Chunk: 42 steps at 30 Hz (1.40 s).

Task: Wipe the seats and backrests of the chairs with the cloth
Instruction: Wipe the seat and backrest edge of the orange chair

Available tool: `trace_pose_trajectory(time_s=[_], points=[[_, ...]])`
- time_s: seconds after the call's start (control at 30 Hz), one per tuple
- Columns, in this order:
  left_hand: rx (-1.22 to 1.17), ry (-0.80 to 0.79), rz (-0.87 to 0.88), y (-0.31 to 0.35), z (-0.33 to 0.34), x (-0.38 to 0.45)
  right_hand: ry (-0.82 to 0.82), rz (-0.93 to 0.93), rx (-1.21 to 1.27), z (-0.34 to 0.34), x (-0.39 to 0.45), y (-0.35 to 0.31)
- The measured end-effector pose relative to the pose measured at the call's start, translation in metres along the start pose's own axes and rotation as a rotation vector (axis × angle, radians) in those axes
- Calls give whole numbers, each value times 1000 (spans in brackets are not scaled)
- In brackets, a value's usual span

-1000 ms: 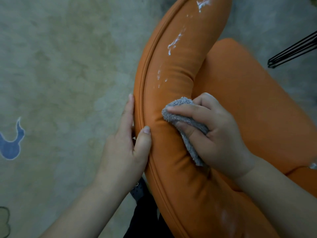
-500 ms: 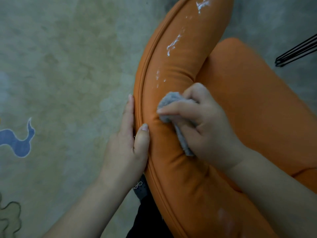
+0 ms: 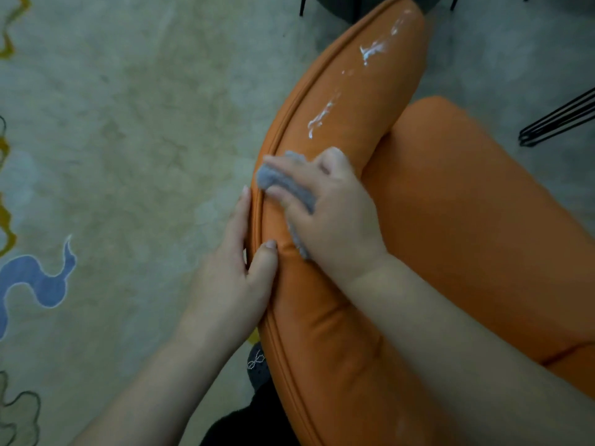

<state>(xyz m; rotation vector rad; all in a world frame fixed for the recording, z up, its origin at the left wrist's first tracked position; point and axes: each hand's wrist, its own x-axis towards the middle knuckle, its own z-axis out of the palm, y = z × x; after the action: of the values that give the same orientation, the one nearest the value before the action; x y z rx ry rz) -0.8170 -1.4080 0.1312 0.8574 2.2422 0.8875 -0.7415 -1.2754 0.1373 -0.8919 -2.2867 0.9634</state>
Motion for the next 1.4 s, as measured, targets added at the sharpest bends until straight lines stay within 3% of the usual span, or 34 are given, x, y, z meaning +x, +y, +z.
trace_pose_trajectory(time_s=[0.17,0.3,0.47,0.67,0.9,1.1,1.23,1.4], points=[[-6,-14,1,-3,-3,14,197,128,41,-13,4,24],[31,-15,50,-3,-1,33,27,-98,-64,2,7,3],[-13,-93,98,-1,-6,52,156,76,-193,-1,41,17],[-30,-225,195,1,-20,82,238,100,-70,11,-15,6],[95,-356,294,1,-33,105,393,307,-213,14,90,28],[115,-483,371,5,-37,140,357,287,-153,23,17,6],[115,-530,402,6,-39,151,413,366,-244,19,64,22],[133,-534,410,5,-39,158,474,456,-161,18,96,34]])
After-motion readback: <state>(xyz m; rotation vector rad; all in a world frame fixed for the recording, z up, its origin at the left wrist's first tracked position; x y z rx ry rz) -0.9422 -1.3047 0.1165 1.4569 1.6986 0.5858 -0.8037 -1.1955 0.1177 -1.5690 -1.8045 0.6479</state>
